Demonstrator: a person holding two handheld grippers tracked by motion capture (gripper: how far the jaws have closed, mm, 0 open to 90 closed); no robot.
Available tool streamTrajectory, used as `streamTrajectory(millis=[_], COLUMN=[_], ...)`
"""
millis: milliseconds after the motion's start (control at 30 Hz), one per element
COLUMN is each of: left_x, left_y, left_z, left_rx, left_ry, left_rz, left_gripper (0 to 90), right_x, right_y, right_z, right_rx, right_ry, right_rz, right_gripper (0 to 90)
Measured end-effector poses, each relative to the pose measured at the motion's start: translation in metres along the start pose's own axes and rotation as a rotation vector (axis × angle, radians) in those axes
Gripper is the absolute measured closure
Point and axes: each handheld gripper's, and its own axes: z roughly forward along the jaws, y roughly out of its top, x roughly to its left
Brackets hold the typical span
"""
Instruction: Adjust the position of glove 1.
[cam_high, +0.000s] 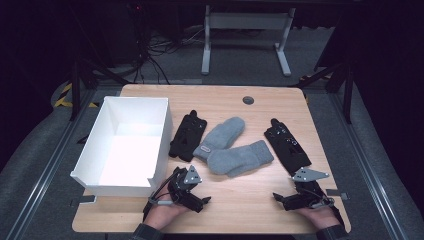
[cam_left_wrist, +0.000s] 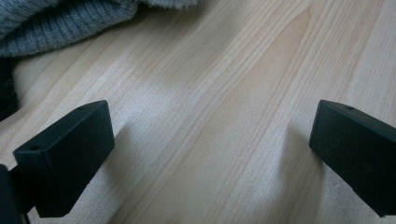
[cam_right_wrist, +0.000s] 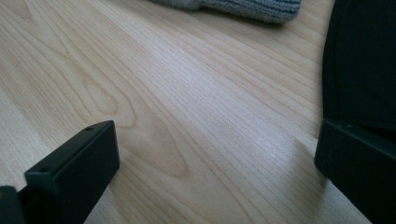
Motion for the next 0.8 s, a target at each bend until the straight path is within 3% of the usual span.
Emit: streamTrajectory(millis=[400,500,567,800], left_x=[0.0,0.0,-0.001,-0.001], left_y=[0.0,0.0,0.0,0.0], left_z=[0.0,0.0,0.0,0.0], left_rx=[0.0,0.0,0.0,0.0], left_ry=[0.001,0.002,0.003,0.005], left_rz=[-0.002,-0.003,-0.004,-0.007], left_gripper=[0.3,0.3,0.3,0.4], right_x=[0.0,0.0,0.0,0.004], right_y=[0.001,0.003,0.007,0.026], right_z=[-0.001,-0.006,-0.01,-0.022], right_rx=[0.007,0.018,0.014,-0.059], right_ry=[-0.001,0.006,0.016,0.024], right_rz=[0.0,-0.004,-0.003,-0.015], right_gripper=[2.9,18.6,22.8,56.6])
